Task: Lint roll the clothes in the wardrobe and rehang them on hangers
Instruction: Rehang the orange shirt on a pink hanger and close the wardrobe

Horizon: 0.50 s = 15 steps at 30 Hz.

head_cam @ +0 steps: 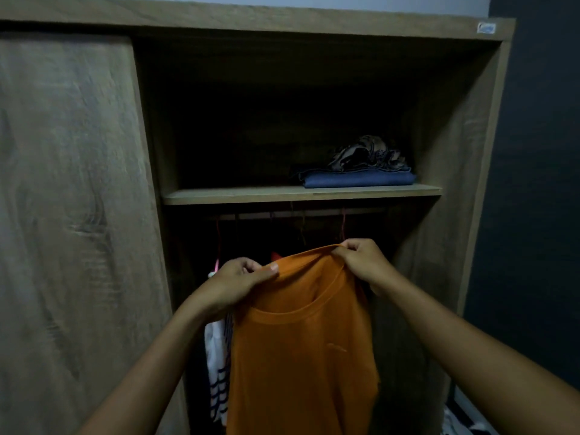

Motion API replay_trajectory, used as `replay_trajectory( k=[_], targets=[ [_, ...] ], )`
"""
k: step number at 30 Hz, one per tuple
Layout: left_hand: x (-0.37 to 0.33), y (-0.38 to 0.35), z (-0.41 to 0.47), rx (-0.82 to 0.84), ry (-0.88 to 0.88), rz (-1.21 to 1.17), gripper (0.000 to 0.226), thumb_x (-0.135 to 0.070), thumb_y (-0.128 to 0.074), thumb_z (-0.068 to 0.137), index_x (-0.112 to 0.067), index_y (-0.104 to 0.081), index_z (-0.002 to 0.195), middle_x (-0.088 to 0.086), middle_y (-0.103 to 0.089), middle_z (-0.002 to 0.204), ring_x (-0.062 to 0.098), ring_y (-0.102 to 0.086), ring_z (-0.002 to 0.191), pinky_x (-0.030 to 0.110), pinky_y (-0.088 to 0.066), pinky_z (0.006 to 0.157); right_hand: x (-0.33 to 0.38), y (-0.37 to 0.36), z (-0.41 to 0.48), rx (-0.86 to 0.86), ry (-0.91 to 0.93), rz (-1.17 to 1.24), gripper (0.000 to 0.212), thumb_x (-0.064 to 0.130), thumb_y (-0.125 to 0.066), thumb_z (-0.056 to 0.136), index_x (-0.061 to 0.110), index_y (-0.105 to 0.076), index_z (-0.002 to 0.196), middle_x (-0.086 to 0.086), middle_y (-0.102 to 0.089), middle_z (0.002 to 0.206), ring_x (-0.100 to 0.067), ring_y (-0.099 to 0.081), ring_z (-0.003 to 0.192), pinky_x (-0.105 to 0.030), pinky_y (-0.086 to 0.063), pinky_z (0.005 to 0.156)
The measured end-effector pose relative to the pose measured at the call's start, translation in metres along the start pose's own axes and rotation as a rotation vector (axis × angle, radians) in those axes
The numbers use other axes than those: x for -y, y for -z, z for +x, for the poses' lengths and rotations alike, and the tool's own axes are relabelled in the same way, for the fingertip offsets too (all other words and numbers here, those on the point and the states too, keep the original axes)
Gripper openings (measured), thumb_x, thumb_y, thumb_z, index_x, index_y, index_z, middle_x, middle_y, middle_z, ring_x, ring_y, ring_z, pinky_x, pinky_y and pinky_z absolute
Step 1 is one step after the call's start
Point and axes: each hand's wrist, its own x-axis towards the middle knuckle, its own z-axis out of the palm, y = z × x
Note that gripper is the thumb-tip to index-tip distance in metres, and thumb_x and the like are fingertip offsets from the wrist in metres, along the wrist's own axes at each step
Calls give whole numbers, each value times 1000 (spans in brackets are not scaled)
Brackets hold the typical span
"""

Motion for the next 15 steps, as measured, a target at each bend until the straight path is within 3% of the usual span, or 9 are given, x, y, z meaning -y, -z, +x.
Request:
replay_trajectory(
  k=[2, 5, 7, 10, 13, 15],
  targets=[
    [-5, -2, 10, 49, -46, 151, 31, -42, -65, 90, -13, -70, 100, 7, -73, 94, 23, -72, 83, 33, -60, 69, -5, 2, 8, 23, -22, 63, 22, 28, -60, 93, 14, -69, 79, -7, -62, 67, -17, -62, 60, -28, -52, 64],
    [-9, -10, 34, -128, -127, 264, 36, -39, -56, 96, -8, -70, 86, 12, -72, 81, 28, -70, 76, 44, -58, 75, -19, 4, 21, 63, -59, 204, 19, 27, -57, 90, 12, -66, 84, -12, -59, 75, -25, -60, 73, -35, -48, 78],
    [-17, -22, 49, -231, -193, 204, 37, -37, -53, 98, -11, -65, 74, 5, -64, 66, 22, -62, 65, 37, -51, 65, -30, 3, 31, 69, -111, 278, 22, 32, -53, 92, 13, -62, 85, -10, -56, 74, -22, -55, 70, -32, -43, 69],
    [-33, -39, 68, -268, -271, 158, 37, -36, -50, 99, -17, -59, 68, -3, -50, 59, 12, -50, 56, 29, -38, 57, -48, 3, 61, -89, -184, 367, 29, 33, -53, 94, 10, -67, 85, -3, -57, 68, -15, -50, 59, -28, -37, 56],
    [-40, -47, 86, -246, -283, 86, 36, -33, -48, 100, -15, -53, 68, -3, -41, 57, 12, -43, 53, 33, -34, 59, -69, 4, 98, -269, -172, 229, 23, 28, -62, 92, 5, -69, 92, -10, -67, 86, -21, -63, 79, -29, -43, 62],
    [-41, -50, 97, -224, -256, 15, 37, -27, -42, 101, -16, -49, 67, -2, -38, 55, 12, -41, 51, 28, -36, 56, -82, 2, 116, -362, -169, 140, 24, 25, -69, 88, 6, -66, 101, -13, -69, 100, -26, -64, 91, -27, -42, 65]
  ],
)
